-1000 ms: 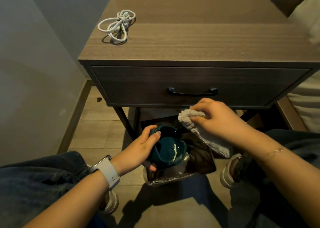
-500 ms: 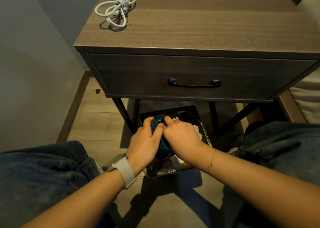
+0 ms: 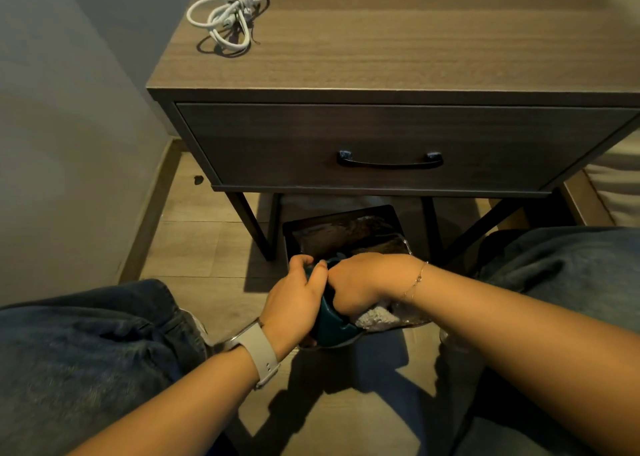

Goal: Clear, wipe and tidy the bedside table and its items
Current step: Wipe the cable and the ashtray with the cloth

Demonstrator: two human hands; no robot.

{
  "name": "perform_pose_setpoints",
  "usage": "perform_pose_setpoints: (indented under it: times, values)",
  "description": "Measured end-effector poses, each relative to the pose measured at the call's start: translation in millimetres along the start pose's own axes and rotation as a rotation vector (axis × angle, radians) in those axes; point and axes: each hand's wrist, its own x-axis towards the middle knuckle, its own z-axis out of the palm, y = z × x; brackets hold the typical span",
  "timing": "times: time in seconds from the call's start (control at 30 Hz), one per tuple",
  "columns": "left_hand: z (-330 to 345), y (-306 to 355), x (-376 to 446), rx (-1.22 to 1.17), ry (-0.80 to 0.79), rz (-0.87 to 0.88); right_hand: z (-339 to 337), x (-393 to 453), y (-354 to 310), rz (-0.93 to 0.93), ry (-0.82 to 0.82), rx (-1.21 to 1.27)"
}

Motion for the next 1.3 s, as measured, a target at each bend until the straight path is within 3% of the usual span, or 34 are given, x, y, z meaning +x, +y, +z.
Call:
perform_pose_setpoints:
  times: [0.1, 0.2, 0.33, 0.47, 0.6, 0.77, 0.9, 1.0, 1.07, 1.17, 1.3]
  values:
    - [-4.0, 1.7, -0.9, 0.049, 0.024, 0.090, -4.8, -3.0, 1.6, -0.048, -0.047, 0.271]
    - [-12.3, 4.1, 4.4, 0.102, 0.052, 0.166, -10.3, -3.7, 12.4, -0.001, 0.102, 0.491]
    - [-15.9, 8.1, 12.8, 0.045, 0.085, 0.214, -6.2, -9.8, 16.5, 0.210, 0.551, -0.038]
    - [-11.3, 9.8, 11.1, 0.028, 0.105, 0.279, 8.0, -5.1, 8.3, 0.163, 0.488, -0.176]
    - [-17.7, 8.2, 19.8, -0.122, -0.019, 0.296, -14.5, -20.9, 42.2, 0.159, 0.414, 0.365]
    - [-30.6, 2.9, 26.8, -0.239, -0.092, 0.299, -19.7, -47.8, 92.3, 0.338, 0.602, 0.957]
    - [-29.6, 3.4, 14.7, -0.102, -0.082, 0.456, 10.6, -46.2, 105.8, 0.467, 0.474, 1.150]
    - [-26.6, 7.4, 1.8, 0.175, -0.080, 0.652, 27.8, -43.3, 100.6, 0.381, 0.387, 1.602]
    - [-25.0, 10.2, -5.2, 0.394, -0.088, 0.768, 32.3, -41.8, 96.8, 0.300, 0.291, 1.738]
    - [-22.2, 9.5, -9.0, 0.574, -0.103, 0.867, 36.5, -41.5, 88.2, 0.272, 0.168, 1.647]
    - [-16.5, 6.3, -11.3, 0.639, -0.146, 0.917, 52.0, -27.9, 89.4, 0.199, -0.002, 1.628]
